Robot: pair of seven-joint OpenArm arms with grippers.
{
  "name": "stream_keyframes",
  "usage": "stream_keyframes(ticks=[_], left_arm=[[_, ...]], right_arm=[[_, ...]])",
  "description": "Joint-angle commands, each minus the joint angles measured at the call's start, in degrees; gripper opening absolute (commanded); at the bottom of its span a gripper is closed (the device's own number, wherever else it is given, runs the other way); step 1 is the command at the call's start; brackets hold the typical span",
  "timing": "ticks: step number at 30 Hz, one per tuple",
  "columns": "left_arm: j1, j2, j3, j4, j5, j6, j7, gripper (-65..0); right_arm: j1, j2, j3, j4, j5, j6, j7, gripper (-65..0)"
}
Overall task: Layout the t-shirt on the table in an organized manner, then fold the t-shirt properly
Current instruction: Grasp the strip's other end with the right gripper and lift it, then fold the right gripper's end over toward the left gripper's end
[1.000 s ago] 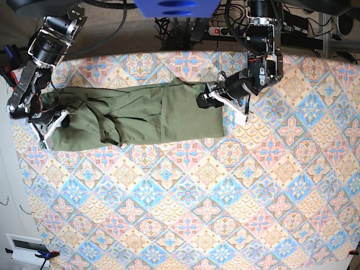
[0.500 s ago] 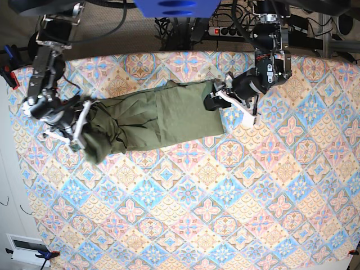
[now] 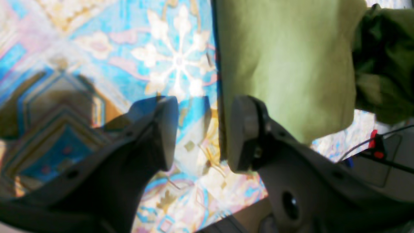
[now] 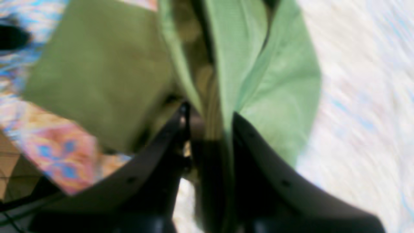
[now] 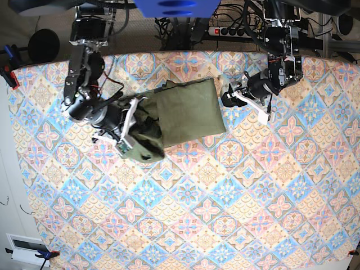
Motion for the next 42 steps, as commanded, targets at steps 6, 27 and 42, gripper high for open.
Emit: stream_keyframes(ticks=[6, 27, 42], left_arm=[[-4.33, 0.08, 6.06, -5.18, 2.97, -0.23, -0.66, -40.2], [-3.80, 0.78, 13.18, -6.15, 6.13, -0.23, -6.81, -40.2], [-3.54, 0.34, 13.18, -5.18, 5.96, -1.55, -6.81, -40.1]], right_arm=[[1.06, -5.51, -1.85, 0.90, 0.66, 0.14, 1.21, -65.0], [4.22, -11.66, -15.04, -8.77, -9.98, 0.14, 7.01, -65.0], [4.84, -12.18, -24.53, -18.09, -15.16, 0.14, 9.91, -56.0]])
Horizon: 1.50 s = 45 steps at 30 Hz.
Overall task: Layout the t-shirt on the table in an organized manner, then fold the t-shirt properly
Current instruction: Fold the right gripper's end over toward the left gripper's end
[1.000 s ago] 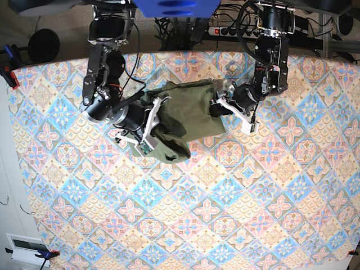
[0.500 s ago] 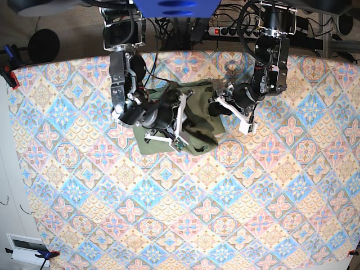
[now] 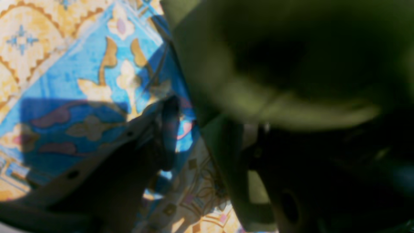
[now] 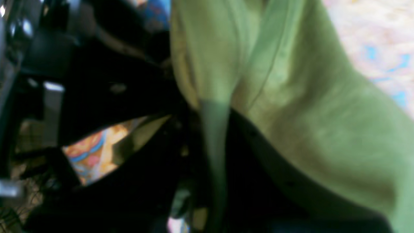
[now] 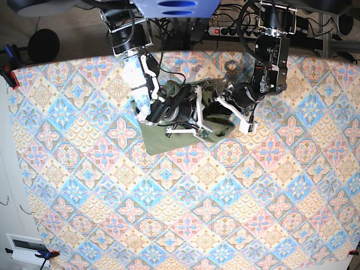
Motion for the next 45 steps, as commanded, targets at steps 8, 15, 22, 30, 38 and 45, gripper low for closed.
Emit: stream_keyframes(ticks=[8, 15, 22, 30, 38, 45], left_arm=[[4.22, -1.50, -5.23, 7.71, 0.27, -3.23, 4.23, -40.4], [8.79, -3.08, -9.28, 13.86, 0.36, -5.78, 4.32, -40.3], [11.61, -4.05, -10.07, 19.93, -6.67, -8.68, 7.13, -40.6], [11.25, -2.91, -11.39, 21.86, -10.89, -9.12, 7.83, -40.6], [7.12, 1.67, -6.90, 19.14, -7.20, -8.59, 8.19, -40.6], [8.26, 1.49, -0.84, 15.18, 7.83, -8.59, 7.83, -40.6]], right_arm=[[0.57, -0.60, -0.82, 10.29, 2.15, 0.23, 1.06, -32.6], [0.49, 3.88, -2.14, 17.67, 9.71, 0.23, 2.37, -32.5], [0.49, 4.23, 9.99, 14.51, 9.45, 0.23, 3.08, -35.5], [0.93, 5.46, 14.48, 4.66, 8.74, 0.23, 3.08, -50.4], [0.57, 9.24, 8.68, 5.54, 5.75, 0.23, 3.08, -51.9], [0.57, 11.17, 11.22, 15.04, 5.84, 0.23, 2.99, -51.9]])
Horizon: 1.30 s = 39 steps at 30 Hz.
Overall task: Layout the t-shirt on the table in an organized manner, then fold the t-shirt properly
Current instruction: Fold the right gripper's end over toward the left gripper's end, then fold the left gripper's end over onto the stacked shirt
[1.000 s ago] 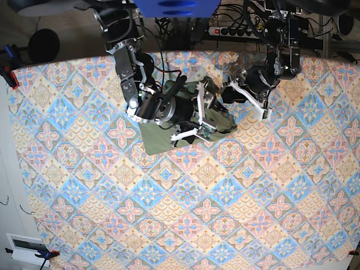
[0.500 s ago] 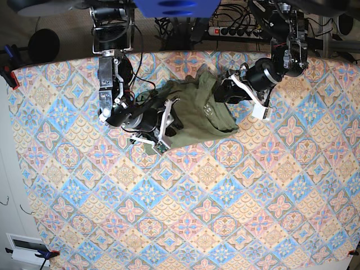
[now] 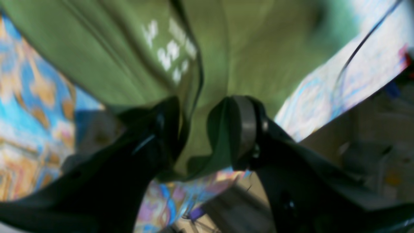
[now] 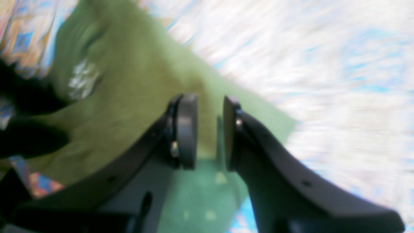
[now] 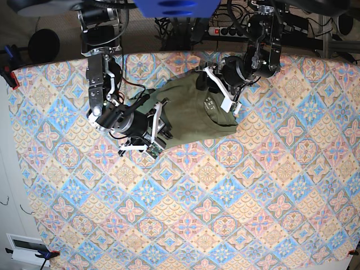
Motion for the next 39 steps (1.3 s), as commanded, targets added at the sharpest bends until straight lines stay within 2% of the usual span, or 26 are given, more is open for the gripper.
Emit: stream_keyframes(ticks=[1, 4, 9, 14, 18, 24, 27, 31, 35, 39], left_arm=[[-0.63, -0.35, -0.20, 1.04, 0.76, -0.27, -1.08, -40.6], [-0.37, -2.37, -1.79, 2.18, -0.74, -0.27, -1.08, -40.6], [2.45, -2.46, -5.04, 10.36, -6.98, -0.36, -1.17, -40.6], [2.80, -2.11, -4.78, 10.71, -10.50, -0.44, -0.82, -40.6], [3.15, -2.02, -0.20, 10.01, -7.51, -0.44, -1.08, -42.2], [3.06, 0.80, 3.31, 6.67, 1.55, -0.36, -1.26, -58.7], [1.74, 2.47, 3.84, 3.77, 4.89, -0.36, -1.26, -65.0], [-0.19, 3.26, 3.84, 0.25, 7.09, -0.36, -1.26, -65.0], [-3.00, 3.52, 3.49, -2.65, 7.44, -0.36, -1.26, -65.0], [-6.35, 3.17, 3.49, -6.34, 7.44, -0.36, -1.26, -65.0]], right_arm=[[0.90, 0.03, 0.12, 0.79, 0.46, -0.01, 0.63, -51.9], [0.99, 0.03, 0.12, 0.70, 0.46, -0.01, 0.72, -51.9], [4.86, -0.15, -0.23, -0.27, 0.46, -0.01, 0.72, -51.9], [10.49, -0.24, -0.32, -8.09, 0.29, -0.01, 0.81, -51.9], [15.50, -0.24, -0.58, -15.39, 0.02, -0.01, 0.89, -52.0], [22.35, -0.32, -0.84, -32.44, -0.06, -0.01, 6.52, -52.0], [24.64, -0.24, -4.54, -40.88, -0.77, -0.01, 10.21, -52.0], [25.70, -0.24, -9.11, -46.07, -5.16, -0.01, 12.15, -52.0], [25.17, 0.11, -10.25, -46.42, -7.62, -0.01, 11.62, -52.0], [20.77, 3.46, -9.99, -43.79, -7.45, -0.01, 9.51, -52.0]])
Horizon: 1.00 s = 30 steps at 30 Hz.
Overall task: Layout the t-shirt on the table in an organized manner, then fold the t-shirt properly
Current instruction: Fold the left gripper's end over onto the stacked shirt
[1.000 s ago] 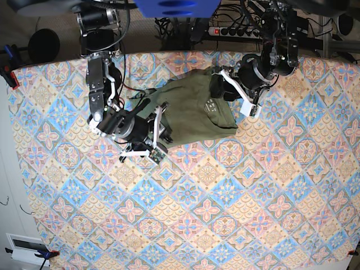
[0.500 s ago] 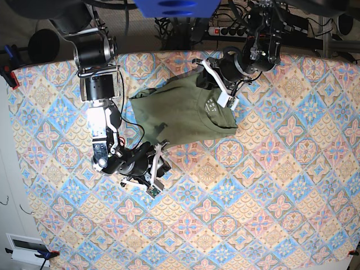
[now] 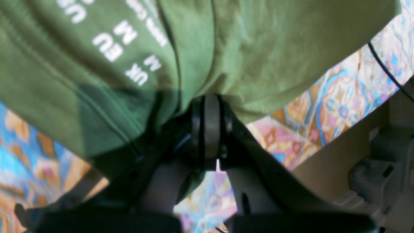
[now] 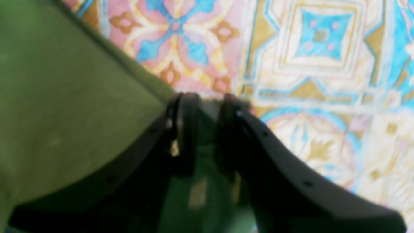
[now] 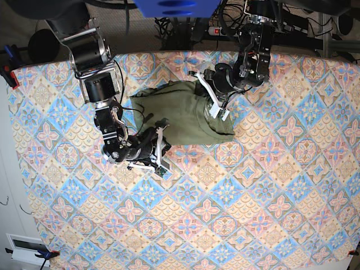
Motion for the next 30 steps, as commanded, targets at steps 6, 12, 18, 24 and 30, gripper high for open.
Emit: stream_keyframes(ticks=[6, 12, 18, 24, 30], left_arm=[[-4.75, -0.31, 0.32, 0.45, 1.34, 0.48, -0.53, -65.0], [-11.43, -3.47, 5.68, -4.74, 2.22, 0.48, -0.62, -65.0], [-17.59, -2.24, 6.65, -11.68, 1.69, 0.48, -0.97, -65.0], [-22.60, 2.15, 6.65, -16.69, 2.22, 0.48, -2.29, -65.0], [-24.71, 4.88, 6.65, -20.03, 2.31, 0.48, -6.16, -65.0]], right_arm=[[-7.49, 7.38, 0.07, 13.01, -1.96, 0.17, -7.08, -52.0], [-14.87, 12.22, 3.41, 22.85, -1.96, 0.17, -10.07, -52.0], [-24.63, 12.48, 12.37, 35.77, -1.96, 0.17, -12.88, -52.0], [-31.14, 12.48, 18.79, 46.76, -1.96, 0.17, -13.67, -52.0], [-37.03, 12.39, 24.68, 51.60, -1.70, 0.17, -13.67, -54.0]])
